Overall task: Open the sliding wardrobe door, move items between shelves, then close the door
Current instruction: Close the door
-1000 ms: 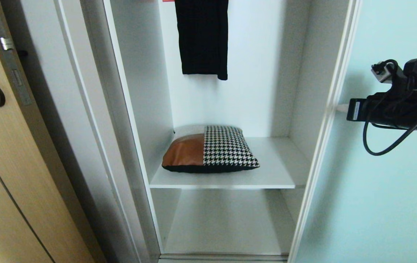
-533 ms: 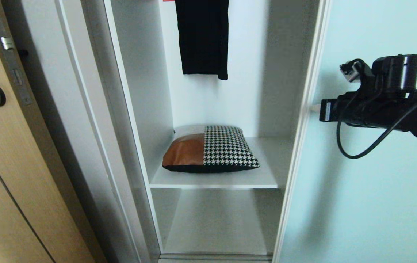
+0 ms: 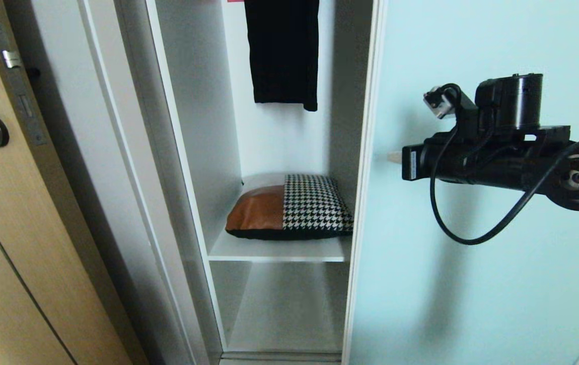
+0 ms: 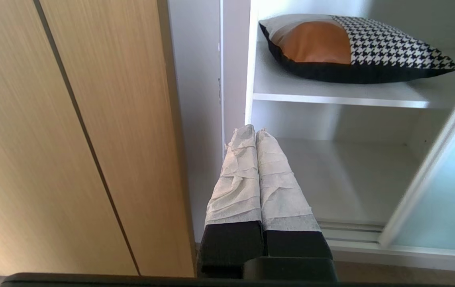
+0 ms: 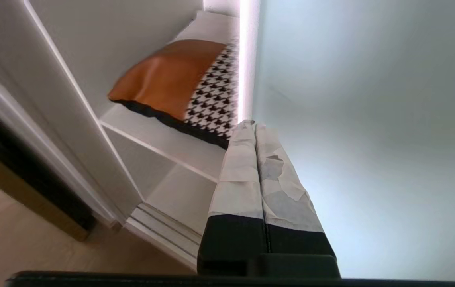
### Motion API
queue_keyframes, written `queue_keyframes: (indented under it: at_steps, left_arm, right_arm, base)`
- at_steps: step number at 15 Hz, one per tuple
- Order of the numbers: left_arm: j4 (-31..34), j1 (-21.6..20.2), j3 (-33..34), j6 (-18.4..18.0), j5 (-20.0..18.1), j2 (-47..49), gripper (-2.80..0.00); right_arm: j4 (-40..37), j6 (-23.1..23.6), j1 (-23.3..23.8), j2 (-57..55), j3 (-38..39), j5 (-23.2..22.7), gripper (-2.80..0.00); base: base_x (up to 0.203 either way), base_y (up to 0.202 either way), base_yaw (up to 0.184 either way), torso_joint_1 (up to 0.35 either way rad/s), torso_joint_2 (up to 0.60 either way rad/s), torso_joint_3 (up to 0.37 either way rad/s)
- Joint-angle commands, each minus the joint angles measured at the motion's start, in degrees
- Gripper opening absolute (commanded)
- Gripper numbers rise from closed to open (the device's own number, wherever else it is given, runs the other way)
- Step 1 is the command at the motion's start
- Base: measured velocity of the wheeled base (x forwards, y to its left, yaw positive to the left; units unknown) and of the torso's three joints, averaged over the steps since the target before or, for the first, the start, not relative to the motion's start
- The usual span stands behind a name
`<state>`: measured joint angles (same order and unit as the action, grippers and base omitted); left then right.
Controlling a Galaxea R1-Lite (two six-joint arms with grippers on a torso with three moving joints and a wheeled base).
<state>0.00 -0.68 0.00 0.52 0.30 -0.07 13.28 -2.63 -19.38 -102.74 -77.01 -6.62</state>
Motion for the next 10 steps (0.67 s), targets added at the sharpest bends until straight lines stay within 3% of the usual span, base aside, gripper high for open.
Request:
queue_keyframes:
  at_steps: [1,4,10]
  left_arm:
    - [0.00,-0.02,0.09,0.01,0.05,0.07,-2.80]
    - [0.00,-0.02,0.09,0.01,0.05,0.07,-2.80]
    - [0.00,-0.02,0.09,0.01,0.05,0.07,-2.80]
  right_arm:
    - [0.08,0.04,-0.61,3.21,1.52,0.10,-2.80]
    - [0.41,-0.03,0.99,9.93,4.50,0.10,-2.80]
    - [0.11,-0.53,15.55,24.00,8.47,0.91,-2.80]
  base:
    - [0.000,0.000,0.000,0.000,0.00,0.000]
    - [0.000,0.000,0.000,0.000,0.00,0.000]
    - [0.000,0.000,0.000,0.000,0.00,0.000]
